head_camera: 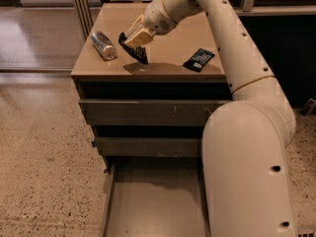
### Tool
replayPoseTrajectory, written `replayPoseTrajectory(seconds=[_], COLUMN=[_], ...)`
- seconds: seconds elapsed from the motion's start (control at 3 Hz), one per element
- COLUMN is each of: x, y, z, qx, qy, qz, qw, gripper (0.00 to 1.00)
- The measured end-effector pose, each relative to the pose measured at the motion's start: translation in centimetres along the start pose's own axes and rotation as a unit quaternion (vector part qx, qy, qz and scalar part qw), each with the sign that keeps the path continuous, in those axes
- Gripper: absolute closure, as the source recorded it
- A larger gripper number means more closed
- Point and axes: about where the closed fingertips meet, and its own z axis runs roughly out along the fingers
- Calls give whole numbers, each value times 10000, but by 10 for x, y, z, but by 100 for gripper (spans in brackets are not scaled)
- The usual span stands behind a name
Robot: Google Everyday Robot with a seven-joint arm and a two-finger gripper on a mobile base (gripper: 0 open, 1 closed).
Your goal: Pick rxbar chocolate from bottom drawer and place on counter
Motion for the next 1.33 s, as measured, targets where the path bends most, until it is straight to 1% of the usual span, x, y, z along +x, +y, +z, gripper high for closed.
replayPoseTrajectory(seconds=[0.33, 0.67, 1.0, 1.33], x=[0, 22, 24, 24], y=[0, -1, -1, -1], z=[0, 38, 42, 42], qx=[-1, -247, -269, -269], qy=[1, 210, 218, 218], qz=[1, 320, 351, 351], qw=[10000, 9990, 9988, 9988], gripper=[100, 100, 100, 81])
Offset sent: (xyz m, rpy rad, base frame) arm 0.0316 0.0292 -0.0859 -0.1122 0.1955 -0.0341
